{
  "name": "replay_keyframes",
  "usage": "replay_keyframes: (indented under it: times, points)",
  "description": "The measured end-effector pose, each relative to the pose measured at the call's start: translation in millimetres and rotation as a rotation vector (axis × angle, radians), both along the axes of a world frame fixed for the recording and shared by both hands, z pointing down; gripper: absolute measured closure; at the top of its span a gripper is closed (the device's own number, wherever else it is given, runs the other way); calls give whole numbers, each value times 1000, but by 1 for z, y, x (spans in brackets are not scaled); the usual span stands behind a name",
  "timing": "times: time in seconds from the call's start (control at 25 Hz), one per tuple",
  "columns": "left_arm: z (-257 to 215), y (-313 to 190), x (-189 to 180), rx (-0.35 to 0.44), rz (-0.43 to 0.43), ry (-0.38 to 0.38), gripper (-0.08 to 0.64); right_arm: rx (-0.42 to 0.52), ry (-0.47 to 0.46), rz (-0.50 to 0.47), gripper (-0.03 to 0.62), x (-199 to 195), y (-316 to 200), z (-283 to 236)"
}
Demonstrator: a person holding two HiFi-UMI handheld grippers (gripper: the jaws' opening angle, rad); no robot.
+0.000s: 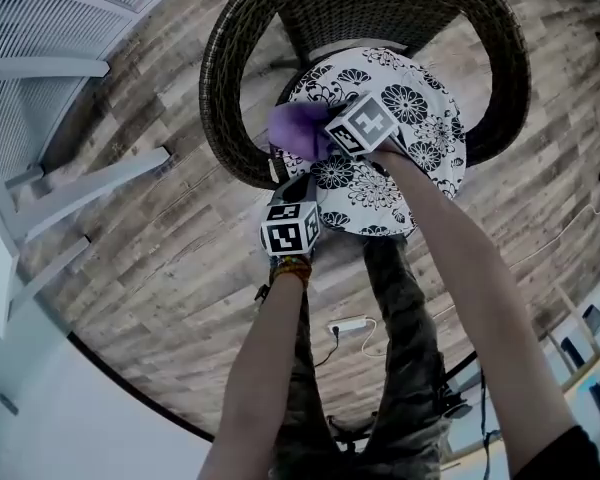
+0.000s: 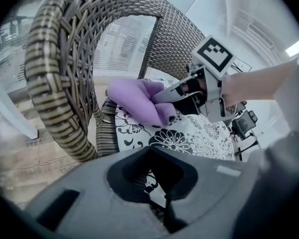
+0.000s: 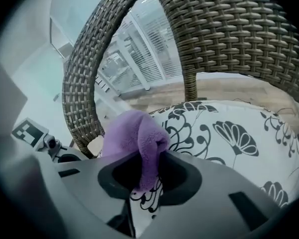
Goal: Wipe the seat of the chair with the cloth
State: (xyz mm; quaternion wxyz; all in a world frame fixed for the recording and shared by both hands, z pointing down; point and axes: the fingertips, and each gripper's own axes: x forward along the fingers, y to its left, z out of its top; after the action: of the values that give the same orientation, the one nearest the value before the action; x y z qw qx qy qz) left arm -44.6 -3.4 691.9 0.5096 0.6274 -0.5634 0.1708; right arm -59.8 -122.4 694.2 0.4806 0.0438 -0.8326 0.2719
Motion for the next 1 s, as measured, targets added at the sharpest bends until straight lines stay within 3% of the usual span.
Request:
replay_keyframes:
  times: [0.32, 0.6, 0.8, 1.0]
  points:
    - [0, -1, 0, 0, -3, 2, 546, 66, 49, 126, 503, 33, -55, 4]
    - [-1, -2, 0, 14, 2, 3, 546, 140, 109, 326, 503, 83, -109, -2]
    - [0, 1, 3, 8, 1, 8, 545, 188, 157, 413, 503, 123, -133, -5]
    - [-1, -1, 0, 16, -5, 12, 545, 307, 243, 469, 505, 162, -156, -18]
